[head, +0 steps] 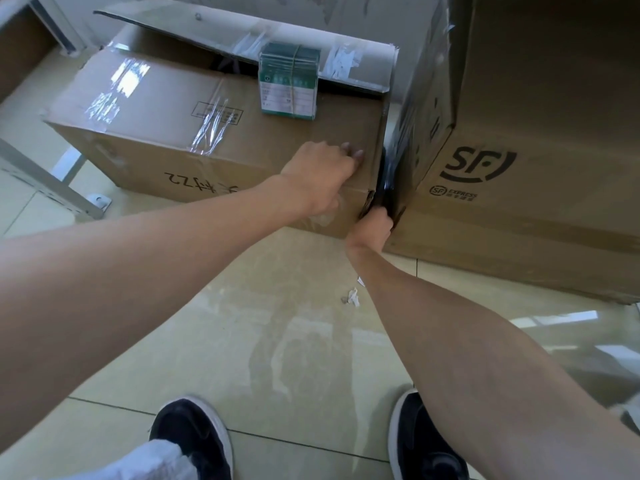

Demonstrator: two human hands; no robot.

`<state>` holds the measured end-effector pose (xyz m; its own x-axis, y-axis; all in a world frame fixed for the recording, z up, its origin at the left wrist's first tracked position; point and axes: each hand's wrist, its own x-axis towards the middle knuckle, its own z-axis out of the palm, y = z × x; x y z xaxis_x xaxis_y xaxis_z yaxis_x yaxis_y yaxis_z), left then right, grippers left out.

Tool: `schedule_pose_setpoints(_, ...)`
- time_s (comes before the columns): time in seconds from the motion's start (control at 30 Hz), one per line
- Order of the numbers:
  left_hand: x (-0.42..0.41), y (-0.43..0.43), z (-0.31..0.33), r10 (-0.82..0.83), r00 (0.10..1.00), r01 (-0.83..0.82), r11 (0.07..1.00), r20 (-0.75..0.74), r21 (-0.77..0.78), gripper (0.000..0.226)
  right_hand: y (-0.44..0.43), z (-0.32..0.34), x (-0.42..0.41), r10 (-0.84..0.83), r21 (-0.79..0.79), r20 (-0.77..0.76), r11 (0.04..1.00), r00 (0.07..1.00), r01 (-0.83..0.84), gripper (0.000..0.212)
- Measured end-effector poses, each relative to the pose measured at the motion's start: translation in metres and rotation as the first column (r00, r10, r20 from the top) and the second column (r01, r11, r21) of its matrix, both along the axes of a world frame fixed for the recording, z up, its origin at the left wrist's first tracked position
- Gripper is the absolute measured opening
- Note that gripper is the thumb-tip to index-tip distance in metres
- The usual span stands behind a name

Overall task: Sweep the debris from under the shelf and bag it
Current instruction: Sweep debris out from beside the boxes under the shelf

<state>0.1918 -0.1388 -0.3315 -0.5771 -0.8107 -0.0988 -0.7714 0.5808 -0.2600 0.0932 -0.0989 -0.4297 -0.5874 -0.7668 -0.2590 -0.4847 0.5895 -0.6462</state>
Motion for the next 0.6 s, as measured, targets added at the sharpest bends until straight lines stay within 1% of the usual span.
schedule_pose_setpoints(0.1, 0.0004, 0.0003, 0.0004, -0.003, 1.0, 0.002, 1.0, -0.008, -0.001, 0.076, -0.0022, -0.0032, -0.0007, 0.022, 0.005, 0.001, 1.0, 1.0, -0.022, 0.032)
schedule_pose_setpoints(0.2, 0.0, 0.0008, 0.0008, 0.004, 1.0, -0.004, 1.0, -0.007, 0.003, 0.076, -0.0027, -0.0063, -0.0007, 0.082, 0.0, -0.013, 0.997, 0.997, -0.082, 0.034)
schedule_pose_setpoints(0.3, 0.0, 0.0014, 0.0011, 0.001, 1.0, -0.001, 1.0, -0.007, -0.001, 0.077, 0.0008, -0.0083, 0.0007, 0.174, 0.008, -0.095, 0.985, 0.98, -0.174, 0.043)
schedule_pose_setpoints(0.4, -0.0001, 0.002, 0.001, 0.002, 1.0, -0.002, 1.0, 0.002, -0.004, 0.076, 0.0041, -0.0109, -0.0001, 0.206, -0.008, -0.195, 0.977, 0.959, -0.212, 0.053)
schedule_pose_setpoints(0.5, -0.0007, 0.0017, 0.0022, 0.0, 1.0, 0.0, 1.0, 0.002, -0.008, 0.077, 0.005, -0.0079, 0.0004, 0.201, 0.005, -0.223, 0.979, 0.954, -0.204, 0.048)
schedule_pose_setpoints(0.6, 0.0, 0.0022, 0.0017, -0.009, 1.0, 0.009, 1.0, 0.002, -0.015, 0.077, 0.0056, -0.0042, -0.0015, 0.179, 0.0, -0.196, 0.983, 0.964, -0.182, 0.041)
